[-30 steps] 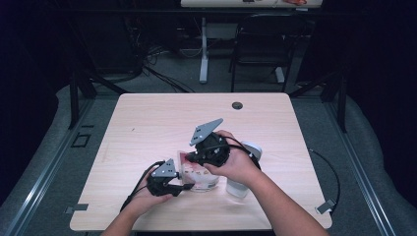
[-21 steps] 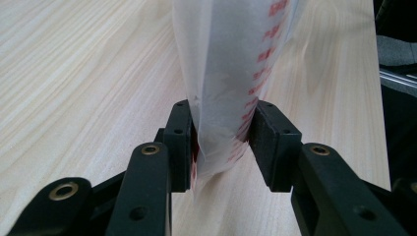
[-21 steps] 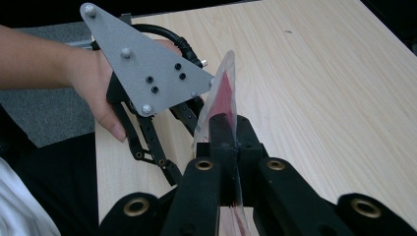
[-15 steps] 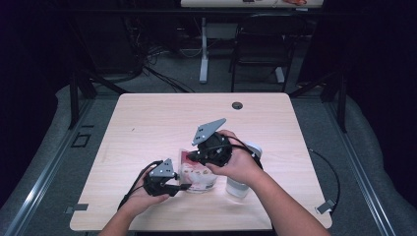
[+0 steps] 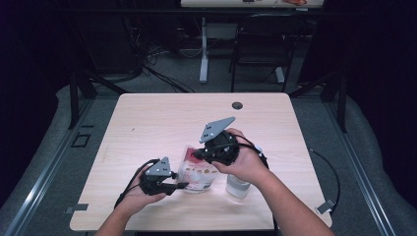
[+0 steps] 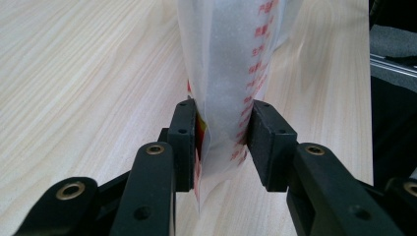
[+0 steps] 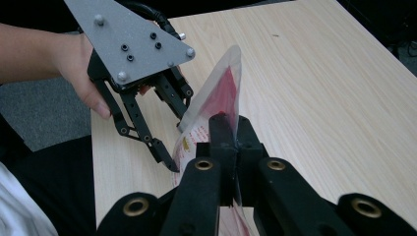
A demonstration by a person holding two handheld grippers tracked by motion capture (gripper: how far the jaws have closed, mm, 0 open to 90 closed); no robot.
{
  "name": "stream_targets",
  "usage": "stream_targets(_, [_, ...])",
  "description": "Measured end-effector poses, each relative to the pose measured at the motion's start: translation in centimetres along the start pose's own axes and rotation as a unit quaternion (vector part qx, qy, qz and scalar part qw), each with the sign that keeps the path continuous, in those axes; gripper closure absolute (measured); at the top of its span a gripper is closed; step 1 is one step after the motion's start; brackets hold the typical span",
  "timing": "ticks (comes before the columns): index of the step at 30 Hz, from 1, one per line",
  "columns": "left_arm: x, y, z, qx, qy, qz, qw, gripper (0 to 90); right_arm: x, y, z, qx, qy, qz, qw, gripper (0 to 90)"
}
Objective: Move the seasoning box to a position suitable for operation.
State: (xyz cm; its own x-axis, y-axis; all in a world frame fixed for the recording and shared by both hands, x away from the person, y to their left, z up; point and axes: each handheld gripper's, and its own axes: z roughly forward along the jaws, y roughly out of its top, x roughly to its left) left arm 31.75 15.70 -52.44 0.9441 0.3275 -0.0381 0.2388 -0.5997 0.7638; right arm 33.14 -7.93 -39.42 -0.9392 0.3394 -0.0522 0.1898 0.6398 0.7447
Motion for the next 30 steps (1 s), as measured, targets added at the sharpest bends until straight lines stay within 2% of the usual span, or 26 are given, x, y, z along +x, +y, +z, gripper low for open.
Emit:
stream_targets(10, [0.0, 0.7, -0.5, 0.021, 0.005, 0.021, 0.9996, 66.1, -0.1, -1.2, -0.8, -0.012, -0.004, 0.007, 0.9999, 90.0])
stream_targets(23, [0.0, 0.7, -0.6, 0.023, 0.006, 0.023, 0.9994, 66.9, -0.4, -2.8, -1.1, -0.024, -0.007, 0.027, 0.9993, 90.0])
stream_targets(30, [-0.1, 1.1, -1.1, 0.034, 0.022, 0.032, 0.9987, 67.3, -0.3, -3.3, -1.3, -0.033, -0.008, 0.032, 0.9989, 90.0])
